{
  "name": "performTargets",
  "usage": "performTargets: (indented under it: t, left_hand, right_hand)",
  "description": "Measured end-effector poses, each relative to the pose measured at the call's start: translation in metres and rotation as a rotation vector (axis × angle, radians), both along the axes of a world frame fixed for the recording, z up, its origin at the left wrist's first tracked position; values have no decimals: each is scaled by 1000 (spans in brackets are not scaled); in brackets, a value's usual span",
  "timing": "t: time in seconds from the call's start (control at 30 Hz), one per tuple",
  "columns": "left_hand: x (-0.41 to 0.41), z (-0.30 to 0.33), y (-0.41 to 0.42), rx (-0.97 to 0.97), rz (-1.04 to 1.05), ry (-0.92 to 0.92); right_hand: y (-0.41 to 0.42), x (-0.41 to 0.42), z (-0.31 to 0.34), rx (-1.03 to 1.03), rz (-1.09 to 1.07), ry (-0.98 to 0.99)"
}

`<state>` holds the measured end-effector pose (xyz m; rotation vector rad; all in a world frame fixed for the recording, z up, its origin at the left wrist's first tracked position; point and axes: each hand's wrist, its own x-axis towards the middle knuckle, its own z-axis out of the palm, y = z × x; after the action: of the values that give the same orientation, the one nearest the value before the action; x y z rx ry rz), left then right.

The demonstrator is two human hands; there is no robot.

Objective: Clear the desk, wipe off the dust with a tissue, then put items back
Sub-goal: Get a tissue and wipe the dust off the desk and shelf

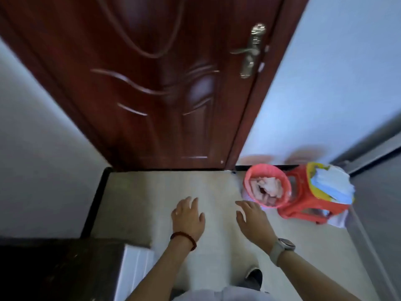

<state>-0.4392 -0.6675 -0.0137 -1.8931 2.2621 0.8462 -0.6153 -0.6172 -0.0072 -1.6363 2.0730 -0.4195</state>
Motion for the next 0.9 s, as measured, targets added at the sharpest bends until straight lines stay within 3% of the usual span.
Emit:
performTargets:
  t: [0.23,0.4,0.63,0.9]
  left_hand:
    - [-261,-3,11,61,-406,18]
    - [-398,0,9,53,-552,98]
    - [-519,-39,-47,121,-606,83]
    - [-634,-118,-116,372,-424,90]
  right_hand:
    - [86,-230,-19,47,-484,-11]
    - [114,-345,-34,124,-674,-72]
    - [71,-454,-66,128,-776,-132]
    - [18,-553,-141,212,-1095,-378]
